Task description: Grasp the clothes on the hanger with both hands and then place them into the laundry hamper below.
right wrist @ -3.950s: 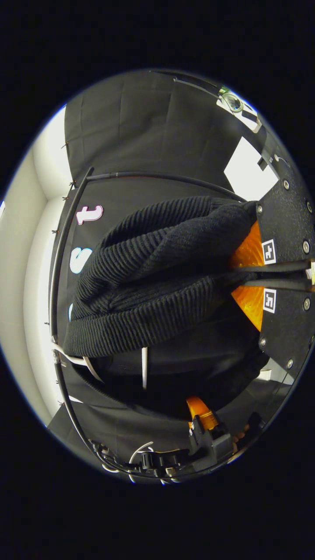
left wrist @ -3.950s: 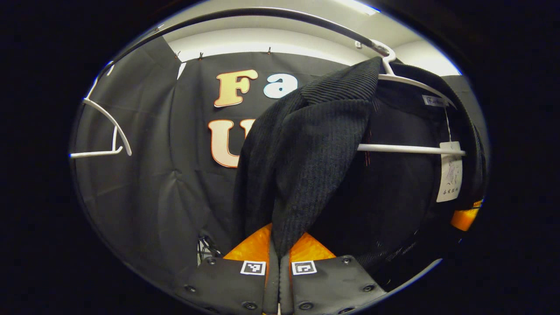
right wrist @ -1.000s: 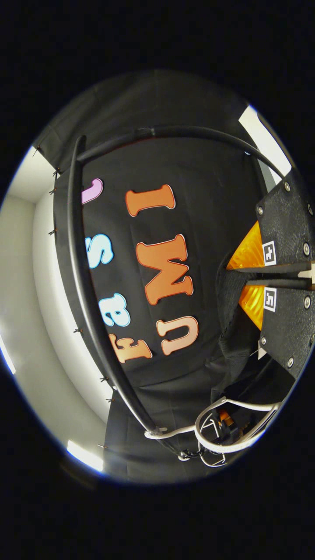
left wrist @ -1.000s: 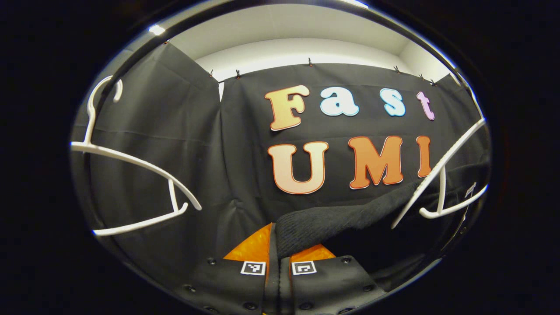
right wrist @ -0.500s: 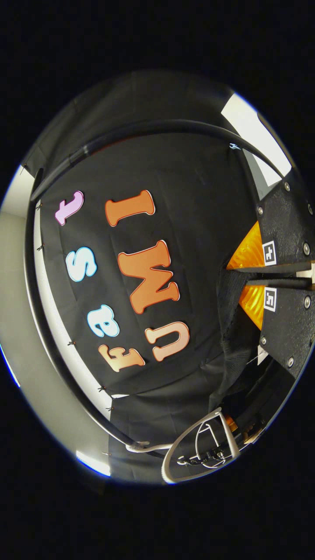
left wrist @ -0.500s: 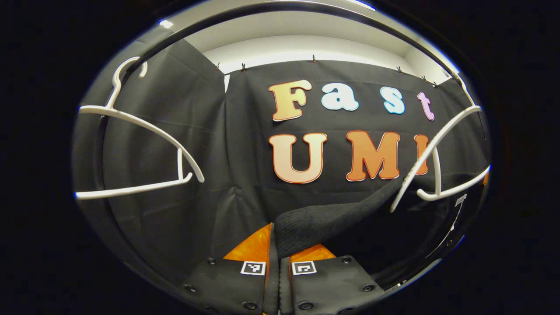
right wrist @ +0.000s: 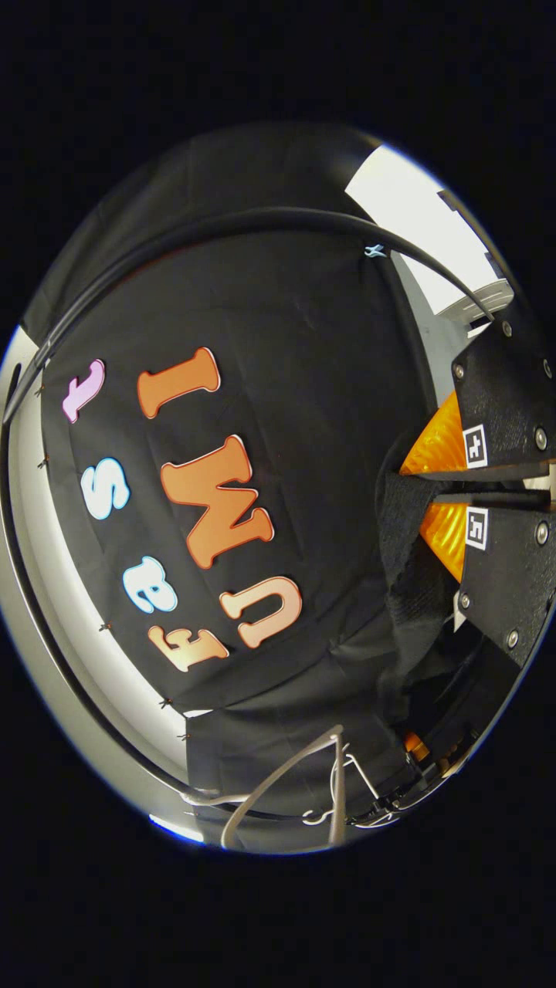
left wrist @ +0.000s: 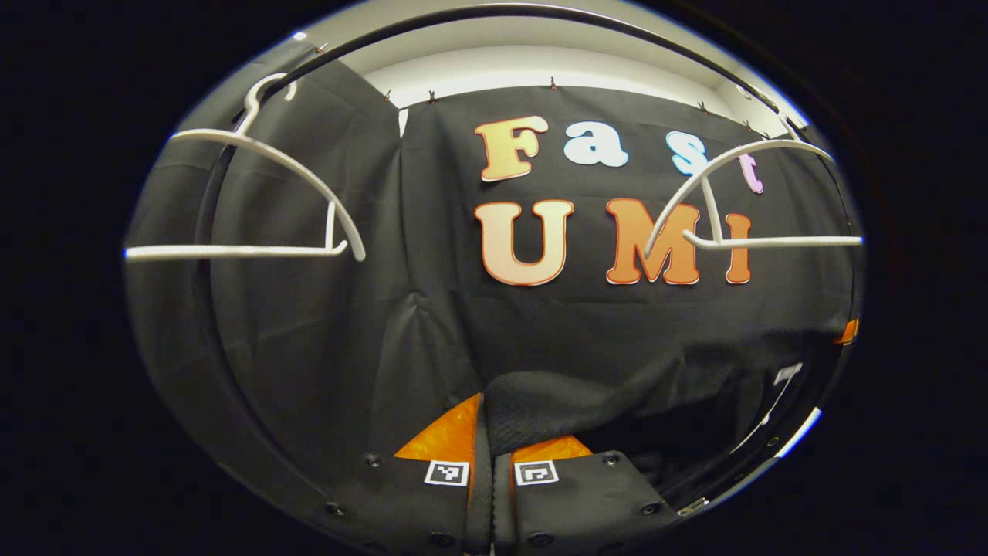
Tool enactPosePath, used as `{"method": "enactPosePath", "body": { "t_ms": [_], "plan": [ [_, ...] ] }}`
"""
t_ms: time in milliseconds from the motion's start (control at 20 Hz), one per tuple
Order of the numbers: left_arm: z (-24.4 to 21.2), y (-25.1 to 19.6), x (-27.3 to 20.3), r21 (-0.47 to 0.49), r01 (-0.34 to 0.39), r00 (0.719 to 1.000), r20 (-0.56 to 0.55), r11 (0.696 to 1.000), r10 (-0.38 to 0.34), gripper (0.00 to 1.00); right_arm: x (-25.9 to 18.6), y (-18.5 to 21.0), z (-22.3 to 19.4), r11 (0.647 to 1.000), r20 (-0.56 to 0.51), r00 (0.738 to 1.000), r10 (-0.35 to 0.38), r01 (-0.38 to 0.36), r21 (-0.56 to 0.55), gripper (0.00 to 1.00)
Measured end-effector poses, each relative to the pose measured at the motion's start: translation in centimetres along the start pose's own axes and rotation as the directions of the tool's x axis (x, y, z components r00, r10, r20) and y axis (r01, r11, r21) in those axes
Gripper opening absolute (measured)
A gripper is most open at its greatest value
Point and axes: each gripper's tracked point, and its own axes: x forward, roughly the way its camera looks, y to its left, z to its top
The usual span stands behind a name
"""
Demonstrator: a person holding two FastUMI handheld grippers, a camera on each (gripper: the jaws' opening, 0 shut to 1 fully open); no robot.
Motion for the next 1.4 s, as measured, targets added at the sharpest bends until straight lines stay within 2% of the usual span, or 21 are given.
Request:
{"method": "enactPosePath", "body": {
  "t_ms": [150, 300, 550, 650, 700, 900, 1050, 1100, 1300, 1350, 1400],
  "plan": [
    [-2.8, 0.2, -1.2, -0.003, -0.012, 0.999, -0.051, 1.0, 0.012, 0.08, 0.5, -0.1, -3.7, 1.0, -0.064, 0.998, -0.007, 0.007, -0.012, 0.04],
    [-5.5, -1.2, -1.9, 0.018, 0.007, 0.995, -0.095, 1.0, -0.005, 0.08, 1.2, 0.5, -7.2, 1.0, -0.119, 0.993, -0.002, 0.002, -0.004, 0.04],
    [-10.7, -5.3, -2.4, 0.015, 0.073, 0.978, -0.198, 0.997, -0.069, 0.08, 2.9, 2.2, -13.5, 1.0, -0.202, 0.979, 0.003, -0.001, 0.01, 0.04],
    [-12.7, -7.9, -2.4, 0.025, 0.121, 0.965, -0.239, 0.992, -0.112, 0.1, 3.7, 3.2, -16.5, 1.0, -0.244, 0.97, 0.008, -0.006, 0.009, 0.04],
    [-13.6, -9.1, -2.4, 0.03, 0.147, 0.956, -0.26, 0.989, -0.135, 0.08, 4.1, 3.7, -17.9, 1.0, -0.265, 0.964, 0.008, -0.008, 0.003, 0.04],
    [-18.3, -13.1, -2.4, 0.03, 0.236, 0.909, -0.361, 0.971, -0.21, 0.08, 5.9, 4.4, -23.9, 1.0, -0.35, 0.936, -0.028, 0.023, -0.018, 0.05],
    [-21.8, -15.4, -3.1, 0.006, 0.275, 0.858, -0.453, 0.961, -0.243, 0.08, 6.3, 3.5, -27.7, 0.996, -0.414, 0.906, -0.083, 0.067, -0.054, 0.06],
    [-22.9, -15.9, -3.2, 0.003, 0.279, 0.84, -0.485, 0.96, -0.243, 0.06, 6.4, 3.3, -28.8, 0.994, -0.435, 0.895, -0.102, 0.08, -0.07, 0.08],
    [-26.3, -17.9, -3.8, 0.003, 0.289, 0.763, -0.605, 0.957, -0.228, 0.1, 6.6, 2.3, -32.5, 0.986, -0.52, 0.838, -0.167, 0.143, -0.087, 0.12],
    [-27.1, -18.2, -3.9, -0.001, 0.293, 0.751, -0.618, 0.956, -0.231, 0.11, 6.7, 2.0, -33.0, 0.983, -0.533, 0.826, -0.184, 0.159, -0.092, 0.0],
    [-27.4, -18.5, -4.0, -0.003, 0.294, 0.745, -0.626, 0.956, -0.231, 0.16, 6.4, 1.6, -33.3, 0.98, -0.541, 0.817, -0.199, 0.173, -0.1, 0.13]
  ]
}}
